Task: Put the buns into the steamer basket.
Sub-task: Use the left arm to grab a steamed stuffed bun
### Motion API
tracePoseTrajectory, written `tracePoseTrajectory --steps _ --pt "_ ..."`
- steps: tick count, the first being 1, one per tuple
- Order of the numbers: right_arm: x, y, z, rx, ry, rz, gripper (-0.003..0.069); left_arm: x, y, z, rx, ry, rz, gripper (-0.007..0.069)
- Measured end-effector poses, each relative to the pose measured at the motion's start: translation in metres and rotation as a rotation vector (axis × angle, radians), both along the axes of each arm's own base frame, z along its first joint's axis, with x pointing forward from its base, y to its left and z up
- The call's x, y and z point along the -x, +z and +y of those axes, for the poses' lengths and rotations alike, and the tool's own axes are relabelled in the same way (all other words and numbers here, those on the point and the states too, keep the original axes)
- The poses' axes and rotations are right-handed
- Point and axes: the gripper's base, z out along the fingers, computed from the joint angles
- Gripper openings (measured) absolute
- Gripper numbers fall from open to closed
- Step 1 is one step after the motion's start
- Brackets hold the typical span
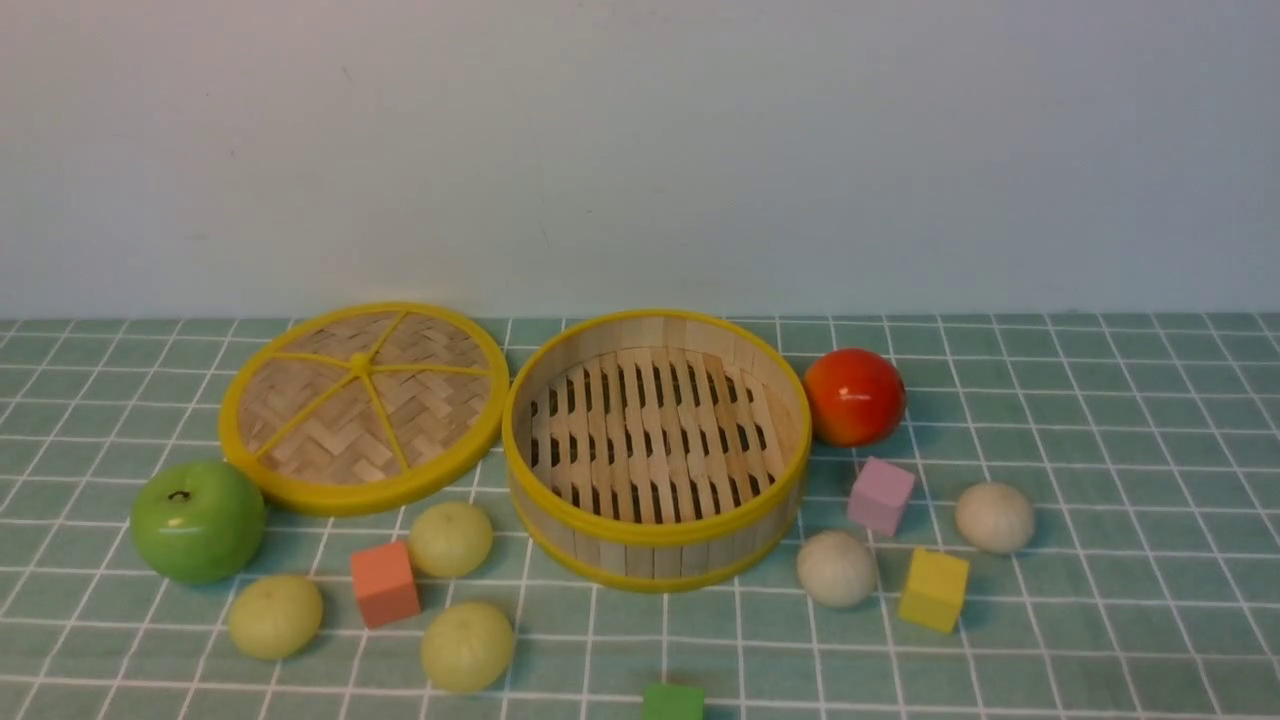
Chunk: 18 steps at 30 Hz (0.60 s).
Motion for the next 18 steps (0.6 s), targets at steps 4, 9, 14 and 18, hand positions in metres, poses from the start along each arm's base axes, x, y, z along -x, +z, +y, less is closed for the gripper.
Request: tracePoseTrajectory --steps 4,9,14,18 --pt "0.0 0.0 0.0 0.0 0.0 0.0 0.0238 0.0 0.001 0.004 -0.13 0.008 -0.012 0.0238" --pt "0.0 0.0 0.0 0.0 0.0 0.0 0.0238 -0.002 0.006 0.007 -0.238 0.007 -0.06 0.0238" --pt "0.0 0.0 0.0 0.0 0.0 0.0 0.0238 -0.004 0.016 0.002 -0.11 0.002 -0.186 0.0238" --pt "0.0 0.0 0.0 0.0 0.0 0.0 0.0238 -0.004 0.018 0.002 -0.051 0.007 -0.208 0.0238"
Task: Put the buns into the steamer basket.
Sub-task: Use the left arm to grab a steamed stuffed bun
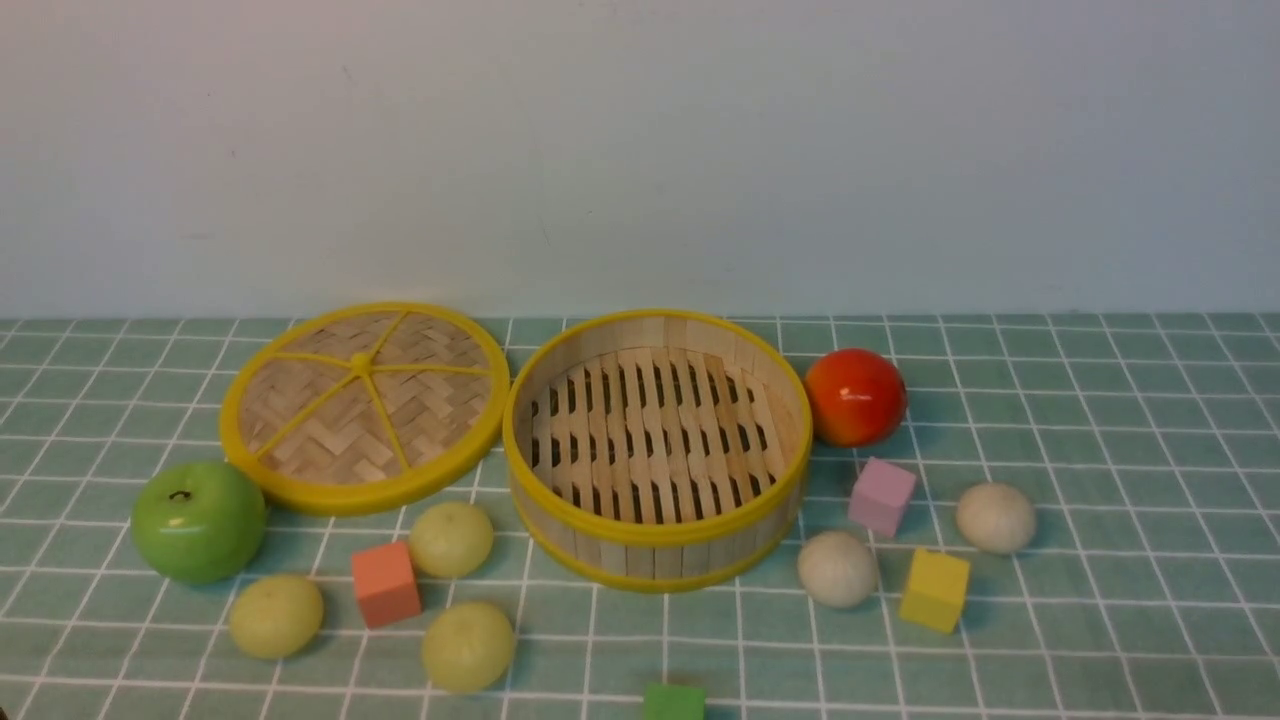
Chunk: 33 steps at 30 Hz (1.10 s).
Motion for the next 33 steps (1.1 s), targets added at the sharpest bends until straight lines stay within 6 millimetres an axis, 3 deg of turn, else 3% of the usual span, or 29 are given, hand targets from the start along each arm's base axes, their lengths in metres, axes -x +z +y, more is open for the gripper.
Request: tracePoseTrajectory --steps 13,20,24,27,29,33 --pt "0.0 0.0 0.0 0.0 0.0 0.0 0.0238 0.0 0.002 -0.001 0.018 -0.004 -0.017 0.0238" --pt "0.0 0.0 0.0 0.0 0.0 0.0 0.0238 0.001 0.024 -0.007 0.293 -0.08 -0.25 0.0238" --pt "0.0 0.0 0.0 0.0 0.0 0.0 0.0238 0.007 0.052 -0.008 0.365 -0.13 -0.4 0.0238" --pt "0.0 0.0 0.0 0.0 0.0 0.0 0.0238 0.017 0.105 -0.007 0.375 -0.135 -0.484 0.0238" --pt "0.0 0.0 0.0 0.0 0.0 0.0 0.0238 0.016 0.138 -0.005 0.377 -0.115 -0.465 0.0238" --pt "0.0 0.0 0.0 0.0 0.0 0.0 0.0238 -0.002 0.18 -0.002 0.382 -0.033 -0.287 0.0238"
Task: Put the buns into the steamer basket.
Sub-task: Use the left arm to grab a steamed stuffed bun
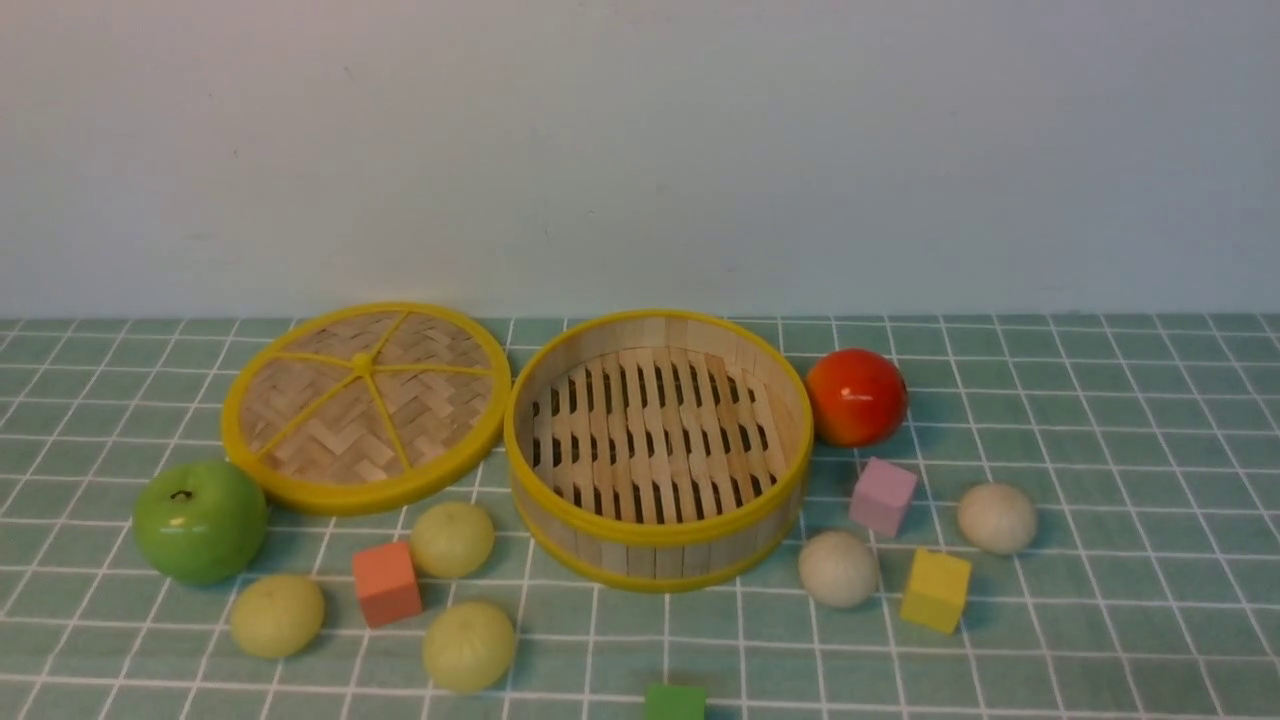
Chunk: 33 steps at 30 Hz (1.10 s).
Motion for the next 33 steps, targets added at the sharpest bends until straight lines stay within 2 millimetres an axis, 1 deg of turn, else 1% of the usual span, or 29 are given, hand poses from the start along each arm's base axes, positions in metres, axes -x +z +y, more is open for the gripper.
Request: tracePoseTrajectory --steps 1,2,3,4,5,7,8,11,12,13,14,15,18,20,21,22,23,24,25,26,28,29,30,33 --pt "0.0 0.0 0.0 0.0 0.0 0.0 0.0238 -0.009 0.009 0.001 0.005 0.017 0.091 0.0238" --pt "0.0 0.0 0.0 0.0 0.0 0.0 0.0238 -0.015 0.012 0.002 0.006 0.029 0.159 0.0238" --pt "0.0 0.0 0.0 0.0 0.0 0.0 0.0238 -0.016 0.015 0.002 0.005 0.032 0.168 0.0238" --pt "0.0 0.0 0.0 0.0 0.0 0.0 0.0238 -0.032 0.013 0.003 -0.01 0.057 0.312 0.0238" --pt "0.0 0.0 0.0 0.0 0.0 0.0 0.0238 -0.044 0.007 0.004 -0.032 0.074 0.418 0.0238" --pt "0.0 0.0 0.0 0.0 0.0 0.0 0.0238 -0.06 -0.003 0.005 -0.066 0.091 0.533 0.0238" --pt "0.0 0.0 0.0 0.0 0.0 0.0 0.0238 -0.073 -0.013 0.005 -0.086 0.099 0.617 0.0238" --pt "0.0 0.0 0.0 0.0 0.0 0.0 0.0238 -0.095 -0.029 0.004 -0.096 0.097 0.739 0.0238" --pt "0.0 0.0 0.0 0.0 0.0 0.0 0.0238 -0.106 -0.038 0.002 -0.083 0.089 0.799 0.0238" --pt "0.0 0.0 0.0 0.0 0.0 0.0 0.0238 -0.108 -0.04 0.002 -0.075 0.085 0.81 0.0238" --pt "0.0 0.0 0.0 0.0 0.0 0.0 0.0238 -0.117 -0.049 0.0 -0.06 0.076 0.86 0.0238" --pt "0.0 0.0 0.0 0.0 0.0 0.0 0.0238 -0.133 -0.063 -0.004 -0.014 0.05 0.948 0.0238" --pt "0.0 0.0 0.0 0.0 0.0 0.0 0.0238 -0.161 -0.087 -0.012 0.002 -0.015 1.12 0.0238" --pt "0.0 0.0 0.0 0.0 0.0 0.0 0.0238 -0.179 -0.097 -0.017 -0.026 -0.072 1.204 0.0238" --pt "0.0 0.0 0.0 0.0 0.0 0.0 0.0238 -0.182 -0.096 -0.018 -0.019 -0.082 1.205 0.0238" --pt "0.0 0.0 0.0 0.0 0.0 0.0 0.0238 -0.197 -0.103 -0.023 -0.04 -0.14 1.26 0.0238" --pt "0.0 0.0 0.0 0.0 0.0 0.0 0.0238 -0.207 -0.103 -0.026 -0.044 -0.175 1.272 0.0238" --pt "0.0 0.0 0.0 0.0 0.0 0.0 0.0238 -0.215 -0.108 -0.028 -0.043 -0.201 1.306 0.0238" --pt "0.0 0.0 0.0 0.0 0.0 0.0 0.0238 -0.228 -0.112 -0.031 -0.04 -0.231 1.343 0.0238" --pt "0.0 0.0 0.0 0.0 0.0 0.0 0.0238 -0.23 -0.112 -0.032 -0.04 -0.234 1.349 0.0238" --pt "0.0 0.0 0.0 0.0 0.0 0.0 0.0238 -0.246 -0.12 -0.033 -0.043 -0.243 1.411 0.0238" --pt "0.0 0.0 0.0 0.0 0.0 0.0 0.0238 -0.251 -0.122 -0.032 -0.047 -0.233 1.429 0.0238" --pt "0.0 0.0 0.0 0.0 0.0 0.0 0.0238 -0.257 -0.128 -0.03 -0.053 -0.21 1.468 0.0238" --pt "0.0 0.0 0.0 0.0 0.0 0.0 0.0238 -0.262 -0.14 -0.026 -0.063 -0.156 1.517 0.0238"
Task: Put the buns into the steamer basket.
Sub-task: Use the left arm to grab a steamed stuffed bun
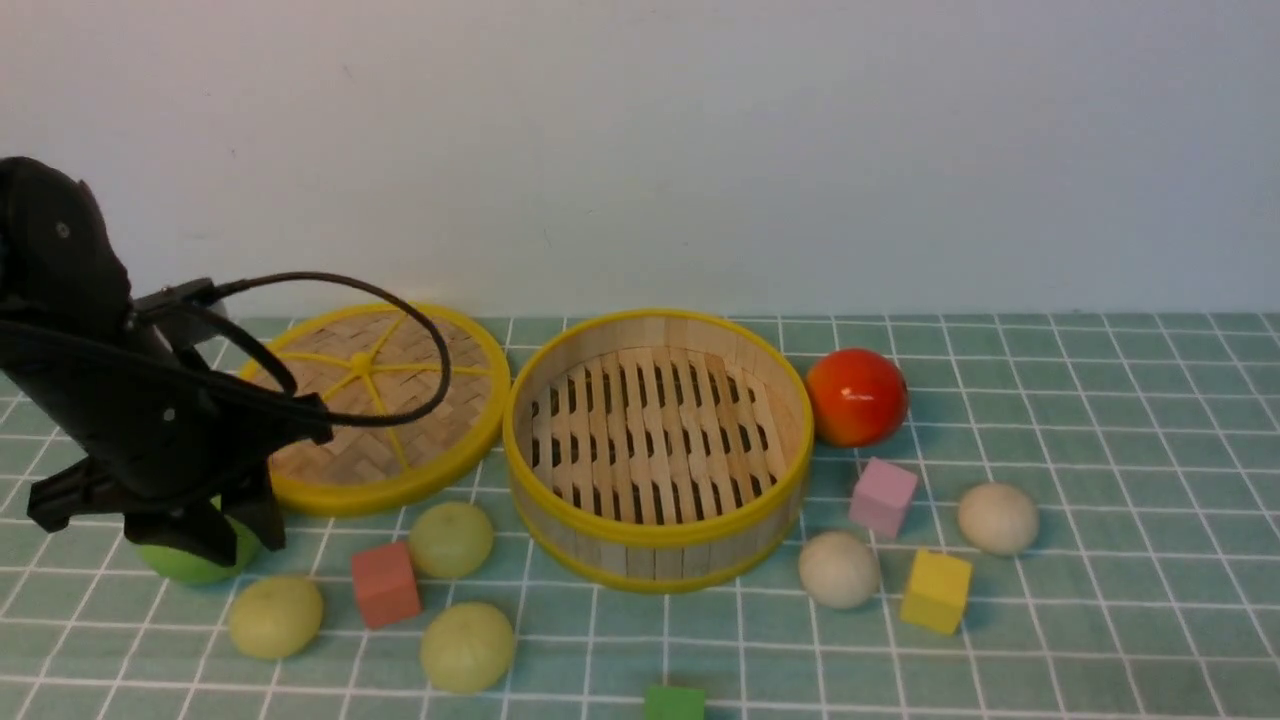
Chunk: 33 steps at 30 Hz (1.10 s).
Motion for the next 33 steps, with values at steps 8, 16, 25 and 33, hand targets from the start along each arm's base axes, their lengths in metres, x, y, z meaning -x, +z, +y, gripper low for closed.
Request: tracePoseTrajectory --steps 8,16,25,33 --pt "0.0 0.0 0.0 0.0 0.0 0.0 0.0238 -0.006 -0.013 0.003 -0.028 0.029 0.029 0.0238" --pt "0.0 0.0 0.0 0.0 0.0 0.0 0.0238 -0.013 -0.029 0.001 -0.01 0.045 0.053 0.0238" --pt "0.0 0.0 0.0 0.0 0.0 0.0 0.0238 -0.021 -0.054 0.0 -0.003 0.054 0.098 0.0238" --pt "0.0 0.0 0.0 0.0 0.0 0.0 0.0238 -0.022 -0.06 0.0 -0.007 0.041 0.113 0.0206"
